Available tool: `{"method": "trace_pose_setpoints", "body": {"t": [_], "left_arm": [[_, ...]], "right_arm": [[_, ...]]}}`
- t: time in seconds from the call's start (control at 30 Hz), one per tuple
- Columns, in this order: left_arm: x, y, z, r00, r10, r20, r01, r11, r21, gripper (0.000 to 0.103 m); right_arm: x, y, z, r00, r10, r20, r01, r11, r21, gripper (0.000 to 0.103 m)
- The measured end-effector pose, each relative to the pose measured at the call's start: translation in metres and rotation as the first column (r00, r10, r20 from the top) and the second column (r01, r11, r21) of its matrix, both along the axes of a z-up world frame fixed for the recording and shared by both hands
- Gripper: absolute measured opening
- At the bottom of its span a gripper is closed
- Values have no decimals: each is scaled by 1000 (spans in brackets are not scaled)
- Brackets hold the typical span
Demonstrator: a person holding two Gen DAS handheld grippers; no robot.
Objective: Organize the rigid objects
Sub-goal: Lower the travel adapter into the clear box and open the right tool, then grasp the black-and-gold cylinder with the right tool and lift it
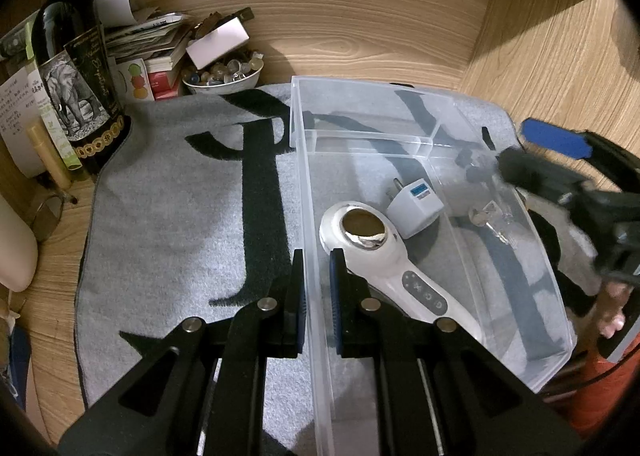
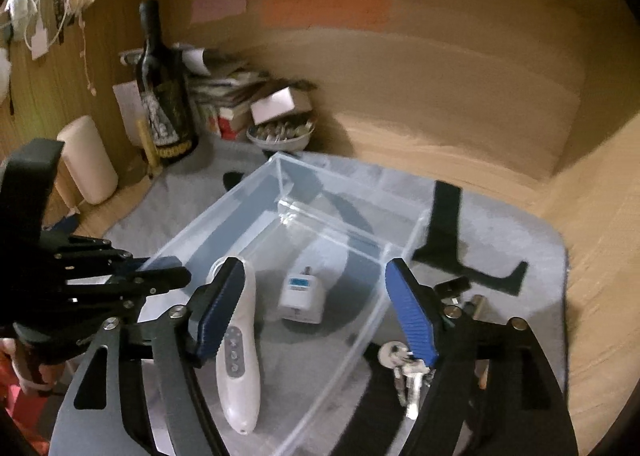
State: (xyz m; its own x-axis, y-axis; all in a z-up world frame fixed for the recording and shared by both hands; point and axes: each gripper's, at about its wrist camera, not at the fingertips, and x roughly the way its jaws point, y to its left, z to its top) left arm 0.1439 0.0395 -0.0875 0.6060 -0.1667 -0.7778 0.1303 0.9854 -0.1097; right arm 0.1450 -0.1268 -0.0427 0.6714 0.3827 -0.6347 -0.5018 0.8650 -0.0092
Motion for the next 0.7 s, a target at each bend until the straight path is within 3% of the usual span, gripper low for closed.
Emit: {"method": "trace_pose_setpoints", "body": {"t": [0.37,0.7], "left_arm": [[0,0,0,1000,0,0,0,1000,1,10],[0,0,0,1000,0,0,0,1000,1,10]], "right_arm": [[-11,-58,15,985,-157,66,155,987,39,72],[1,-123,-18,941,-335,-34,336,941,28,72]]}}
